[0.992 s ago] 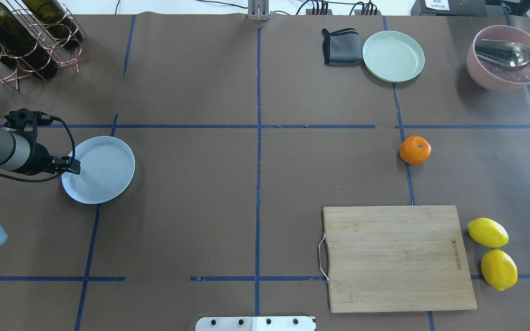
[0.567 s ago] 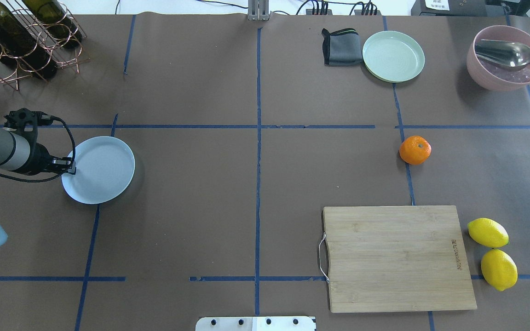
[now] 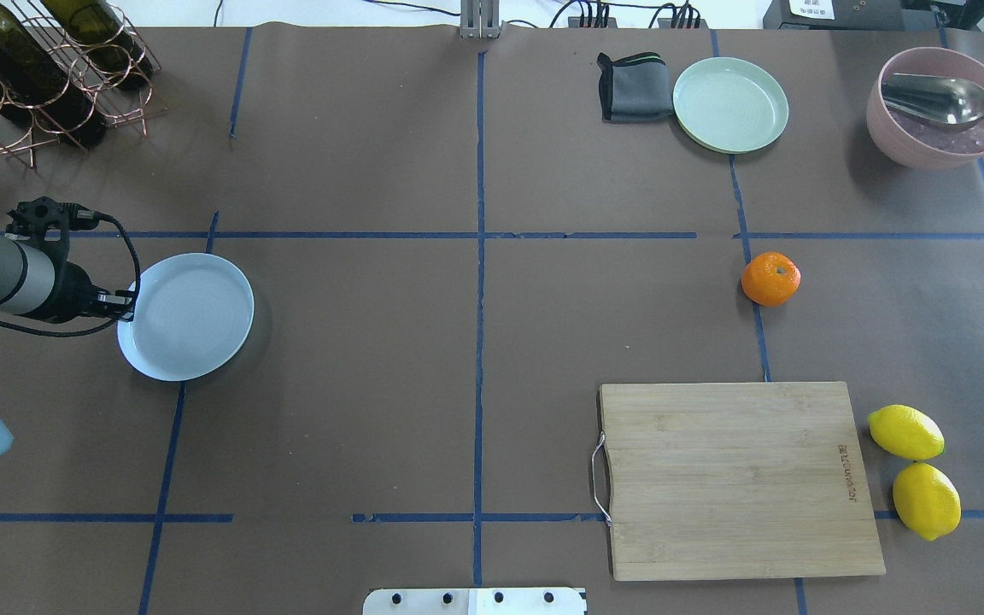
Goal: Pick orange to plate
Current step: 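Slide the white plate with the left gripper toward the table center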
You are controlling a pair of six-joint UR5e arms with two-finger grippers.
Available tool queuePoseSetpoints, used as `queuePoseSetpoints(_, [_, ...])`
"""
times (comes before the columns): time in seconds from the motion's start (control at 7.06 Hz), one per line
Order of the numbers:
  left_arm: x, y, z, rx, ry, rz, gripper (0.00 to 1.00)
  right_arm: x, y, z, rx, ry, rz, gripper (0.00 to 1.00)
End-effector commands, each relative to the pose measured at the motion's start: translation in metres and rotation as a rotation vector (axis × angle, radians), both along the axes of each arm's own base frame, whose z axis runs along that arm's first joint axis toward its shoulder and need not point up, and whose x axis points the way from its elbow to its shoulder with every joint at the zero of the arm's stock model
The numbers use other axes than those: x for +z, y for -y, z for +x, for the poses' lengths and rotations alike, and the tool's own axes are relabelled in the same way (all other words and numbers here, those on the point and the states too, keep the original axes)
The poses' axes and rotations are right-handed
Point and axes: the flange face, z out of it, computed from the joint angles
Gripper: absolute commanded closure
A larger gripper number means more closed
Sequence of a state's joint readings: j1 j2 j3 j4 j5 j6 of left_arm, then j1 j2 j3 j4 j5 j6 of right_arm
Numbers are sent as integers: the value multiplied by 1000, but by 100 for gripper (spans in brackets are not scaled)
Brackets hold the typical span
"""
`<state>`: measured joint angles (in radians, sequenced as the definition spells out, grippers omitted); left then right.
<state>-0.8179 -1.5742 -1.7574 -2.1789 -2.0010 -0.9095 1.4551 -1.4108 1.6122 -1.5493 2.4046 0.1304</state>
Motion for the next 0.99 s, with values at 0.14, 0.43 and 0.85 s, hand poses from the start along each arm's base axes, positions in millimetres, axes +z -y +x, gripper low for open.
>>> queuePoseSetpoints(0.14, [-75, 72, -86, -15, -26, 7, 100, -11, -1, -1, 0, 8, 16, 0])
queuePoseSetpoints(0.43, [-160, 124, -54, -59, -44, -51, 100, -18, 2, -3, -7, 31, 24, 0])
queuePoseSetpoints(0.85, [-257, 99, 97, -114, -213, -299, 100, -38, 4, -22, -12, 36, 31, 0])
